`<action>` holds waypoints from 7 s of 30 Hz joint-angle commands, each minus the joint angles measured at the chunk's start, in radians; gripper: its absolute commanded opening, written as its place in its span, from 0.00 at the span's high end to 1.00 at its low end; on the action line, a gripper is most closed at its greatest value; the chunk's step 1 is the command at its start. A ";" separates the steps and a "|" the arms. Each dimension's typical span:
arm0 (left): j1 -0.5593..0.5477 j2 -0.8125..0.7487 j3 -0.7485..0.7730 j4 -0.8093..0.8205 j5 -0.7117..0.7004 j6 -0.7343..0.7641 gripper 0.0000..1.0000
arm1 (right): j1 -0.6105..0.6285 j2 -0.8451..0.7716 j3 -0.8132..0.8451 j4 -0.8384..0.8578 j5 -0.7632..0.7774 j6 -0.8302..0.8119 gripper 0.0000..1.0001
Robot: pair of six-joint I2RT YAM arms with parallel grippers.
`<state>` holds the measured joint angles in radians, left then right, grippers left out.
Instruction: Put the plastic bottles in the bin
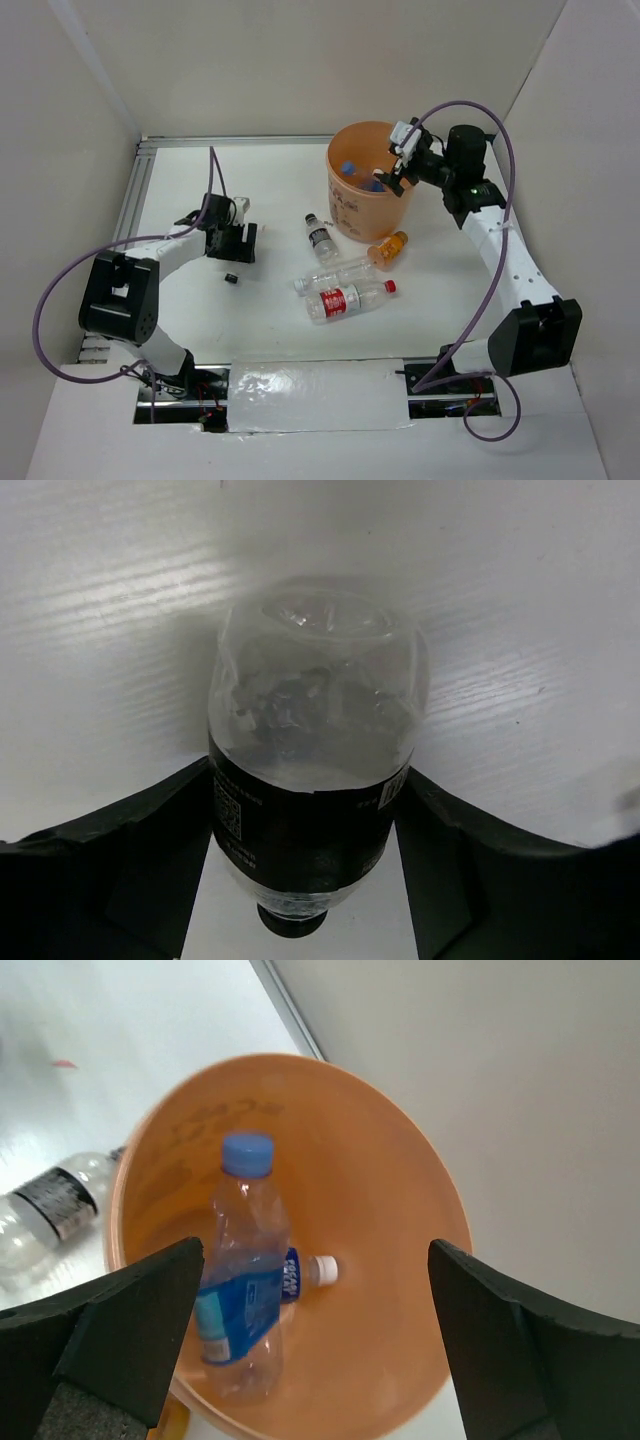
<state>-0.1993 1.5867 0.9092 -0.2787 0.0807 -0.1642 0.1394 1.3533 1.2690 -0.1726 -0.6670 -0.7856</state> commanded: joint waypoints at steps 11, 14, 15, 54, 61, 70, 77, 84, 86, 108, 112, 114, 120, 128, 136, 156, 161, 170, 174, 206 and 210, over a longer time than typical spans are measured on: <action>-0.096 -0.269 0.184 0.070 0.255 -0.032 0.66 | -0.123 -0.273 -0.020 -0.430 -0.571 -0.100 0.03; -0.158 -0.257 0.330 0.176 0.355 -0.072 0.66 | -0.098 -0.316 -0.095 -0.644 -0.586 -0.332 0.49; -0.175 -0.242 0.403 0.208 0.375 -0.083 0.66 | -0.083 -0.330 -0.164 -0.645 -0.567 -0.333 0.67; -0.459 -0.261 0.292 0.377 -0.188 -0.119 0.00 | 0.396 -0.174 -0.818 -0.096 0.086 -0.471 0.34; -0.299 -0.358 0.045 0.352 -0.141 -0.319 0.00 | 0.405 -0.402 -0.666 -0.340 -0.009 -0.451 0.63; -0.134 -0.119 0.198 0.276 0.119 -0.463 0.00 | 0.443 -0.605 -0.367 -0.343 0.301 -0.418 0.64; -0.228 0.022 0.276 0.251 0.125 -0.561 0.00 | 0.280 -0.447 -0.195 -0.169 0.713 -0.464 0.63; -0.348 0.143 0.358 0.121 -0.010 -0.636 0.00 | 0.109 -0.251 0.087 -0.266 0.805 -0.649 0.54; -0.363 0.153 0.358 0.112 -0.036 -0.649 0.00 | 0.094 -0.241 0.098 -0.266 0.805 -0.733 0.45; -0.402 0.305 0.329 0.182 -0.025 -0.699 0.09 | 0.106 -0.072 0.250 -0.406 0.584 -1.013 0.08; -0.402 0.314 0.309 0.219 -0.016 -0.699 0.43 | 0.092 -0.112 0.343 -0.453 0.387 -0.621 0.10; -0.393 0.305 0.298 0.231 -0.007 -0.699 0.59 | 0.034 -0.146 0.351 -0.505 0.158 -0.513 0.13; -0.384 0.130 0.238 0.231 -0.105 -0.625 0.80 | -0.027 -0.396 0.005 -0.676 -0.340 -0.466 0.27; -0.393 -0.135 0.303 0.265 -0.162 -0.413 0.84 | 0.118 -0.474 -0.405 -0.496 -0.295 -0.355 0.27; -0.402 -0.081 0.547 0.211 -0.133 -0.291 0.82 | 0.282 -0.347 -0.473 -0.341 -0.089 -0.241 0.17; -0.448 0.294 0.437 0.108 -0.168 -0.372 0.09 | 0.282 -0.425 -0.491 -0.343 -0.014 -0.165 0.09; -0.459 0.379 0.456 0.122 -0.159 -0.484 0.08 | 0.282 -0.425 -0.491 -0.352 -0.014 -0.165 0.09; -0.469 0.357 0.358 0.214 -0.044 -0.637 0.10 | 0.282 -0.456 -0.500 -0.383 -0.034 -0.175 0.09; -0.469 0.221 0.225 0.246 -0.022 -0.614 0.12 | 0.282 -0.477 -0.525 -0.392 -0.023 -0.216 0.09; -0.356 0.518 0.632 -0.149 -0.183 -0.894 0.03 | 0.282 -0.487 -0.569 -0.389 -0.032 -0.257 0.08; -0.356 0.539 0.623 -0.149 -0.193 -0.903 0.08 | 0.282 -0.467 -0.569 -0.389 -0.032 -0.257 0.08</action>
<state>-0.5556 2.0907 1.5337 -0.3775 -0.0834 -1.0805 0.4149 0.8845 0.6994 -0.5686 -0.6880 -1.0454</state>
